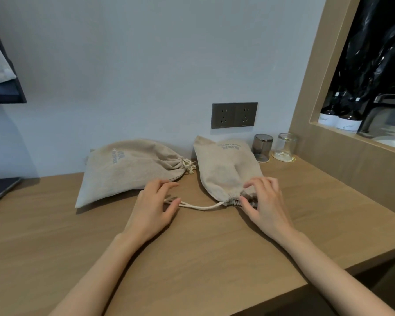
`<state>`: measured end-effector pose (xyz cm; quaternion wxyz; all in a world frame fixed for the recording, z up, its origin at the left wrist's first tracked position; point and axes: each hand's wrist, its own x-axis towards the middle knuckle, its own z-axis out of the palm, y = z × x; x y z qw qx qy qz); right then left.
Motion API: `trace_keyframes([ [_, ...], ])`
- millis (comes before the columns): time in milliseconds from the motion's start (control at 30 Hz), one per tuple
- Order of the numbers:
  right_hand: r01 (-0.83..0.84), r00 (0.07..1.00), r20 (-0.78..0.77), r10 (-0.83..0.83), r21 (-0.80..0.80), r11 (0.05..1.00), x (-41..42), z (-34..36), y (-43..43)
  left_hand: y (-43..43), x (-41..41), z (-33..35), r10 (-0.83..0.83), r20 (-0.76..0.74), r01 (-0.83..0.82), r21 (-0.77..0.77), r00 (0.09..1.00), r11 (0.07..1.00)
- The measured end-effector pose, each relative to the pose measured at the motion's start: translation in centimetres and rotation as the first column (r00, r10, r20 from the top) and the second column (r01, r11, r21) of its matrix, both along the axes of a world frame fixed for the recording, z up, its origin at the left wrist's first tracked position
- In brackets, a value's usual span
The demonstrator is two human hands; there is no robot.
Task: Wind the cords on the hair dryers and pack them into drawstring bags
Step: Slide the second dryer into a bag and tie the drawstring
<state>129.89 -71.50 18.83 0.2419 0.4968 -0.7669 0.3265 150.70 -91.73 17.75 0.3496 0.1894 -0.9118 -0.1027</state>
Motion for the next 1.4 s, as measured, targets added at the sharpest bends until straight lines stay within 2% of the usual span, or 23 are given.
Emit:
trace_keyframes([
  [100,0.053,0.997,0.048,-0.058,0.095,0.994,-1.4,0.0,2.5,2.7,-1.6,0.2,-0.078,0.009,0.078,-0.002,0.997,0.997],
  [200,0.080,0.992,0.087,-0.096,0.174,0.982,-2.9,0.0,4.9,5.4,-3.9,0.1,-0.198,0.043,0.201,-0.069,0.979,0.977],
  [267,0.068,0.983,0.151,-0.104,0.228,0.971,-3.5,0.0,5.8,6.9,-5.8,0.0,-0.256,0.064,0.261,-0.089,0.964,0.961],
  [400,-0.008,0.991,0.132,-0.037,0.327,0.945,-4.1,-0.1,6.5,9.4,-10.1,-0.2,-0.294,0.123,0.304,-0.078,0.948,0.949],
  [567,-0.061,0.986,0.162,0.024,0.232,0.971,-3.8,0.0,6.6,11.5,-14.6,0.0,-0.281,0.189,0.305,-0.111,0.941,0.946],
  [700,-0.062,0.983,0.179,0.031,0.173,0.983,-4.0,-0.1,6.7,12.1,-16.8,0.2,-0.259,0.189,0.283,-0.109,0.947,0.953],
  [833,-0.024,0.978,0.209,-0.014,0.178,0.984,-4.6,-0.4,6.8,11.9,-17.0,0.2,-0.232,0.125,0.249,-0.142,0.965,0.958],
  [933,0.015,0.978,0.196,-0.069,0.266,0.964,-5.0,-0.1,7.2,11.0,-16.4,0.2,-0.231,0.087,0.243,-0.178,0.969,0.953],
  [1000,0.032,0.985,0.150,-0.090,0.346,0.938,-5.4,0.4,7.9,10.0,-15.7,0.2,-0.244,0.125,0.265,-0.197,0.962,0.944],
  [1133,-0.006,0.979,0.185,-0.080,0.421,0.907,-6.5,1.0,9.3,7.8,-13.9,0.2,-0.287,0.218,0.329,-0.192,0.933,0.924],
  [1267,0.128,0.980,0.097,-0.174,0.364,0.923,-7.3,0.8,10.5,5.0,-11.7,0.2,-0.233,0.194,0.280,-0.272,0.953,0.921],
  [1333,0.175,0.976,0.066,-0.209,0.333,0.927,-7.4,0.7,10.8,3.8,-10.7,-0.1,-0.215,0.198,0.263,-0.264,0.956,0.928],
  [1400,0.187,0.971,0.067,-0.229,0.379,0.906,-7.3,0.6,10.5,3.5,-10.3,-0.3,-0.239,0.201,0.281,-0.217,0.950,0.935],
])
